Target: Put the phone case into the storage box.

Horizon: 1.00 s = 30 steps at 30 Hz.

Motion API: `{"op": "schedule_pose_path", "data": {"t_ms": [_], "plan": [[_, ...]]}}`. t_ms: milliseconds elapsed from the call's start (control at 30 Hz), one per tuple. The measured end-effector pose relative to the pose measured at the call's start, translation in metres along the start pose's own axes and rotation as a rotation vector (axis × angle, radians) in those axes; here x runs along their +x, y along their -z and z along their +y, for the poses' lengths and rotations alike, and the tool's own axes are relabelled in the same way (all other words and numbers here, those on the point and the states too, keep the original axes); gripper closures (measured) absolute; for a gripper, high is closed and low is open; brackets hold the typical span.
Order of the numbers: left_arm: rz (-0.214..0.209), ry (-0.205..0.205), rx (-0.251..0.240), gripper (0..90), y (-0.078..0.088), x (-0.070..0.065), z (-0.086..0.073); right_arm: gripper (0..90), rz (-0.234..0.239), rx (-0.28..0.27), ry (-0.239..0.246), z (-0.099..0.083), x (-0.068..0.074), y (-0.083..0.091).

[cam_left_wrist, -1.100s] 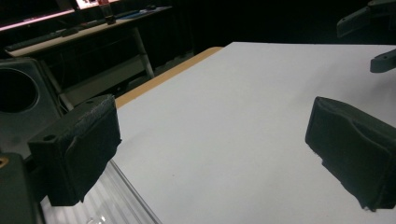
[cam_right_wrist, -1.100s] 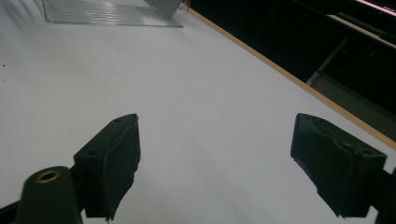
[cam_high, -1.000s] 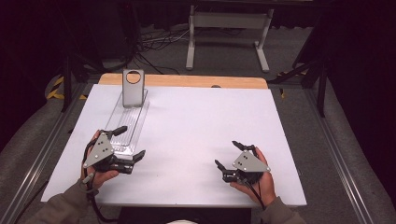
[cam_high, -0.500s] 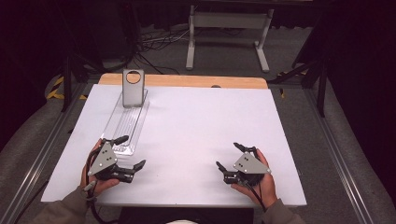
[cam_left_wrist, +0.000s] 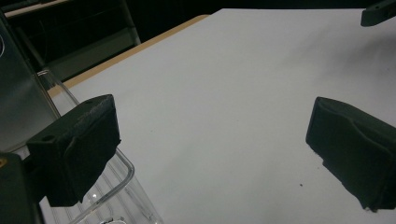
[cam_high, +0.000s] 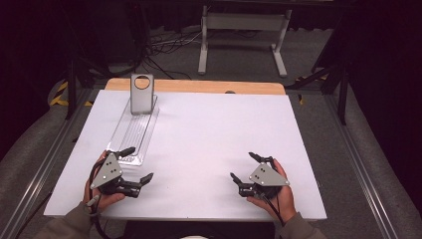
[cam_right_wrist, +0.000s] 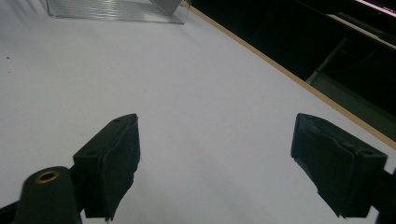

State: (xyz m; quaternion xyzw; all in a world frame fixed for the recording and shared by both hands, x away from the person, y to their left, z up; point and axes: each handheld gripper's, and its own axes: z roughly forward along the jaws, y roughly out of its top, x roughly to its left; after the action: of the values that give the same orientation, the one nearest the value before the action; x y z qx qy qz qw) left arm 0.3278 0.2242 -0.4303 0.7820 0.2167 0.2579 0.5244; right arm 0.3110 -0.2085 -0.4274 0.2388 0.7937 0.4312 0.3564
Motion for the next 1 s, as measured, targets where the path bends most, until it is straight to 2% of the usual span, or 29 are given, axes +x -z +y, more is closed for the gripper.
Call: {"op": "schedule_pose_path", "data": {"t_ms": [400, 500, 600, 1000], "plan": [[-0.013, 0.01, -0.01, 3.4, 0.0013, -0.001, -0.001, 17.1, 0.001, -0.002, 0.011, 0.0026, 0.002, 0.0004], [-0.033, 0.022, -0.006, 3.4, 0.0004, 0.0006, -0.0004, 18.3, 0.0, -0.001, 0.008, 0.0016, 0.0009, 0.0009], [-0.036, 0.027, -0.006, 3.4, -0.0009, 0.0005, -0.0008, 18.9, -0.012, -0.026, 0.01, 0.0025, -0.0001, 0.0049], [-0.03, 0.021, -0.007, 3.5, 0.0003, 0.0017, -0.0012, 18.2, -0.015, -0.018, 0.014, 0.0025, -0.0015, 0.0037]]}}
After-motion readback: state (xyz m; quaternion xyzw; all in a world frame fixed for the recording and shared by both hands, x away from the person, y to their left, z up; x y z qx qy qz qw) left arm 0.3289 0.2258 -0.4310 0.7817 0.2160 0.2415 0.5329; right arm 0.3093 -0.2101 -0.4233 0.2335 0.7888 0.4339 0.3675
